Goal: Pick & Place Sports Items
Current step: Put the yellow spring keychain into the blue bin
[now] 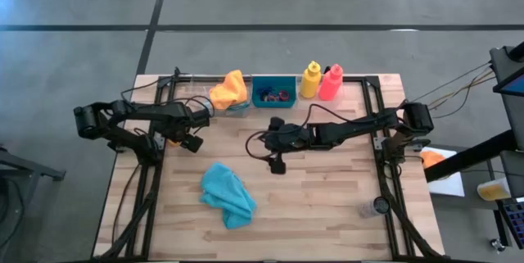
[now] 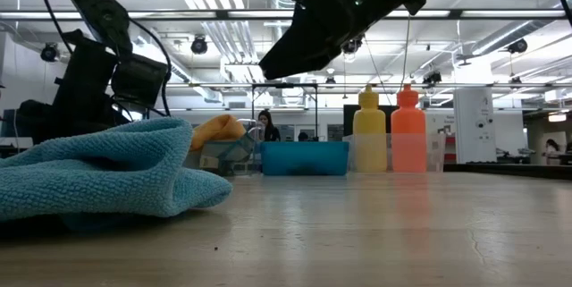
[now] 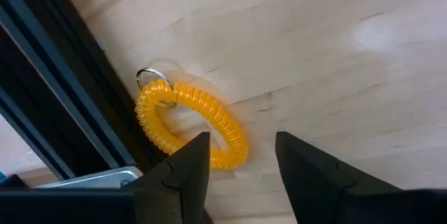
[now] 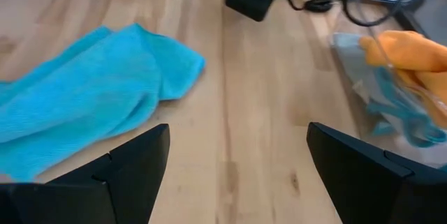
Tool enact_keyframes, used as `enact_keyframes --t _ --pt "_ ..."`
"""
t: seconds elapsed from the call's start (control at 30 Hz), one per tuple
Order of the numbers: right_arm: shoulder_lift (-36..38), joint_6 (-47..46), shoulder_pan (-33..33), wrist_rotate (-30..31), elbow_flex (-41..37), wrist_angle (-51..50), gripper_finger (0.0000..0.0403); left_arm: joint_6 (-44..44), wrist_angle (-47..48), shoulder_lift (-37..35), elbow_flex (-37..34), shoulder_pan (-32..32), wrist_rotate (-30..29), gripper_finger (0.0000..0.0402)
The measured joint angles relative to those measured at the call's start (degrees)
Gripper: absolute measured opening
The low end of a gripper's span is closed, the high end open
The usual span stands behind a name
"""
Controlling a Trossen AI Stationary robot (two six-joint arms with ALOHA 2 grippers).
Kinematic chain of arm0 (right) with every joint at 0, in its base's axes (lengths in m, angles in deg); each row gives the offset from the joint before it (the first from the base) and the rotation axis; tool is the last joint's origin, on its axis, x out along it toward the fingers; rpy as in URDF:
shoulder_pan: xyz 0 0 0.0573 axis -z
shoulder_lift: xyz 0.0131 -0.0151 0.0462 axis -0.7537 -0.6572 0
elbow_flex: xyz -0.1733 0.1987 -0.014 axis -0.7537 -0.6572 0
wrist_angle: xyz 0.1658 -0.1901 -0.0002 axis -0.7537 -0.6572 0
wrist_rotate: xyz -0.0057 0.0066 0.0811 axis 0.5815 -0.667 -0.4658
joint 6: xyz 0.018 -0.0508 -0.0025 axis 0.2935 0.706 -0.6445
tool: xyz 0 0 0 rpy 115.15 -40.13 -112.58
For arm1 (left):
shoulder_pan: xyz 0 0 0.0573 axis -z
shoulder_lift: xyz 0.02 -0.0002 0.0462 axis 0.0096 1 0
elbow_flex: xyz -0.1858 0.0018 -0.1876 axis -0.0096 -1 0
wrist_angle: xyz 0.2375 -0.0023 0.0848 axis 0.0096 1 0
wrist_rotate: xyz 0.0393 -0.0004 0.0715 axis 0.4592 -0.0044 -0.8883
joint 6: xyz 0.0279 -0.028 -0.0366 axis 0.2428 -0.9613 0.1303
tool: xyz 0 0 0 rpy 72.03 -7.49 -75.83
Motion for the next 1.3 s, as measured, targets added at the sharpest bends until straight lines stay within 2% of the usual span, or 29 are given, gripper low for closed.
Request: enact_keyframes --t 0.47,0.73,1.0,1.3 --pt "0.0 0.0 0.0 -1.2 0.0 0.0 0.0339 1.2 -2.3 -0.9 -0.4 -0.1 5.9 0.0172" --pt "0.0 0.2 0.0 -1.2 0.0 0.0 0.0339 4.9 -5.3 -1.0 -0.1 -0.1 12.4 0.0172" --pt "0.0 0.2 0.0 -1.1 0.0 0.0 0.0339 9.8 -8.9 -1.8 1.1 0.0 14.7 0.0173" --pt "0.0 0.2 0.0 -1.0 0.0 0.0 0.0339 10.6 -11.2 -2.1 0.8 0.0 14.5 0.0173"
